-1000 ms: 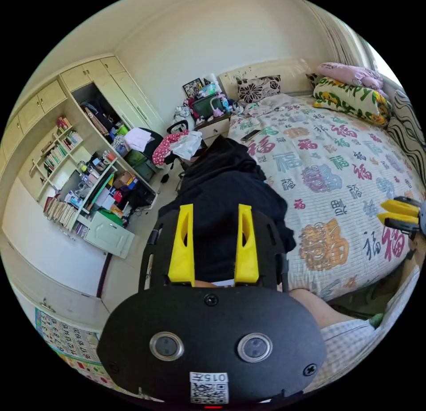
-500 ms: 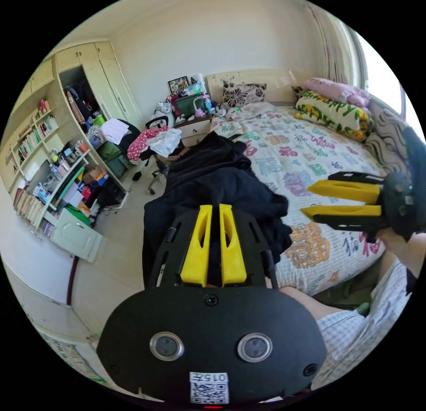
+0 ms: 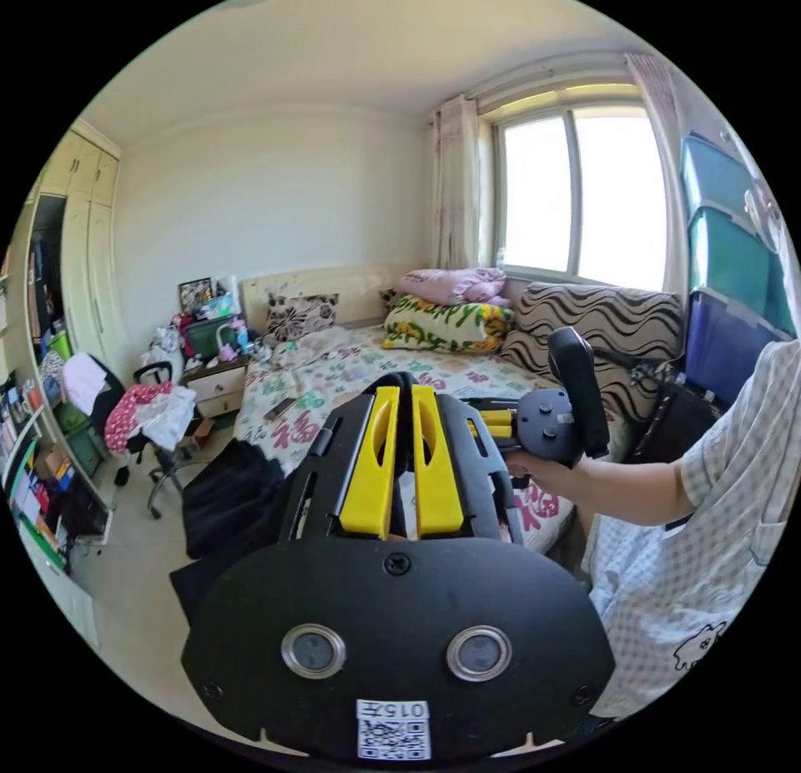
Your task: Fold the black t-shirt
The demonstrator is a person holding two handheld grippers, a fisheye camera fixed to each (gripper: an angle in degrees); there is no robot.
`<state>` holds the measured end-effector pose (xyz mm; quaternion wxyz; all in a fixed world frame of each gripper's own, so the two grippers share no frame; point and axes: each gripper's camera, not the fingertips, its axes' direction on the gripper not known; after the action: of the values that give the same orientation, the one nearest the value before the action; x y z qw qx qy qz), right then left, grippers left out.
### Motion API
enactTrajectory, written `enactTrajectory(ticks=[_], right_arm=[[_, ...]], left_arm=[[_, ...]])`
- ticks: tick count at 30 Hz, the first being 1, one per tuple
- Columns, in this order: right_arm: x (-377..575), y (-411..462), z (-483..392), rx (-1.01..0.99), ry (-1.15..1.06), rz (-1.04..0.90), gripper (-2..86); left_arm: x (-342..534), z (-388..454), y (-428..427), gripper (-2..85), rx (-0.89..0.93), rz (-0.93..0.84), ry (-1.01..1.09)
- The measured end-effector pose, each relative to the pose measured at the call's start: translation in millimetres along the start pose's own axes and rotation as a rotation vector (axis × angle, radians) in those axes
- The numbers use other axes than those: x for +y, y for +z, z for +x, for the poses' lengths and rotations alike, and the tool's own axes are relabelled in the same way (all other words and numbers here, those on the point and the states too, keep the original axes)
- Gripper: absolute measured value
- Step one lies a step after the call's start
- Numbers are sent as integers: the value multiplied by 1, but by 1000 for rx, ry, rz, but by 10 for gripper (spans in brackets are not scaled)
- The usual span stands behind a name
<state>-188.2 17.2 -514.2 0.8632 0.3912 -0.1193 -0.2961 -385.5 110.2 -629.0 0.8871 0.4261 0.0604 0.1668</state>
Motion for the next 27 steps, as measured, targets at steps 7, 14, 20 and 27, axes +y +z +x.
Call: enactTrajectory(ticks=[7, 14, 20, 27], right_arm=[[32, -88, 106, 192, 118, 27, -5], [57, -145, 187, 298, 176, 13, -5], [75, -49, 224, 191, 164, -179, 13], [135, 85, 235, 142, 140, -504, 44]], left_arm=[[-56, 51, 69, 12, 225, 59, 82], [-80, 91, 144, 13, 410, 101, 42], [-17, 53, 245, 15, 290, -106, -198], [88, 13, 384, 25, 119, -546, -303]])
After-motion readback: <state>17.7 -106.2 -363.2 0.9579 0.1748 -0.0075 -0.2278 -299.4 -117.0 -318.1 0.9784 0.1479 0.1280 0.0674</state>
